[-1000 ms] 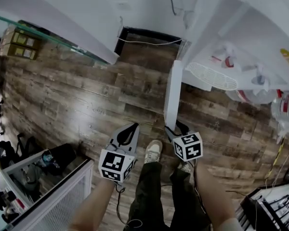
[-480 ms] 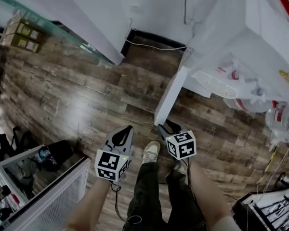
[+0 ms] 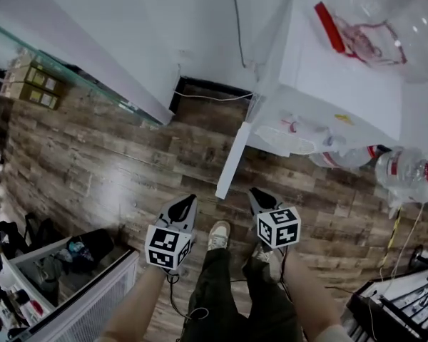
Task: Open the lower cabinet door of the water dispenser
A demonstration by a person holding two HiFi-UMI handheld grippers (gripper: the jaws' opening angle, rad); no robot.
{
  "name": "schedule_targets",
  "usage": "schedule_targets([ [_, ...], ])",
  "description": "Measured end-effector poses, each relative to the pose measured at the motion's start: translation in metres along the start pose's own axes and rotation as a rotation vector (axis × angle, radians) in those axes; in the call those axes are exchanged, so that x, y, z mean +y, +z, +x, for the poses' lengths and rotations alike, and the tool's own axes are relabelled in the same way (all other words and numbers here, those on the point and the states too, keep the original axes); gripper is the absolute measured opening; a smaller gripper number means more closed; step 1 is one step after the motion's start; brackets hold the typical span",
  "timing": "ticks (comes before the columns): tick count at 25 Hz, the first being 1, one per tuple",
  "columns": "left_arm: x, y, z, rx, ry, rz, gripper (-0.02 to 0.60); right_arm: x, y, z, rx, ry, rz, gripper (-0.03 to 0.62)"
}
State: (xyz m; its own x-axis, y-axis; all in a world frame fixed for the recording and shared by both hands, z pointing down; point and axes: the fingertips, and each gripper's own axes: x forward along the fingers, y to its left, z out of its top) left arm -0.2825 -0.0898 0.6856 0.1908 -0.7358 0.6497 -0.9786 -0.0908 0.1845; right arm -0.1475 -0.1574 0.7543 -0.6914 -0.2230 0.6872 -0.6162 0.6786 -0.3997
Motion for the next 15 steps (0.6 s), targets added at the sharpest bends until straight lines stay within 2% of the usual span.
schedule_targets([
  [5, -0.033, 0.067, -0.015, -0.038, -0.038, 0.058, 0.006, -0.013, 0.055, -0.082, -0.116, -0.058, 0.042, 0.022],
  [10, -0.071, 0.137, -0.035, -0.102, -0.075, 0.097, 0.006, -0.015, 0.107, -0.166, -0.175, -0.121, -0.052, 0.006],
  [13, -0.095, 0.185, -0.050, -0.170, -0.072, 0.195, 0.006, -0.012, 0.142, -0.213, -0.242, -0.141, -0.077, 0.006],
  [15, -0.115, 0.218, -0.063, -0.221, -0.094, 0.224, 0.006, -0.005, 0.165, -0.244, -0.287, -0.151, -0.099, 0.006],
])
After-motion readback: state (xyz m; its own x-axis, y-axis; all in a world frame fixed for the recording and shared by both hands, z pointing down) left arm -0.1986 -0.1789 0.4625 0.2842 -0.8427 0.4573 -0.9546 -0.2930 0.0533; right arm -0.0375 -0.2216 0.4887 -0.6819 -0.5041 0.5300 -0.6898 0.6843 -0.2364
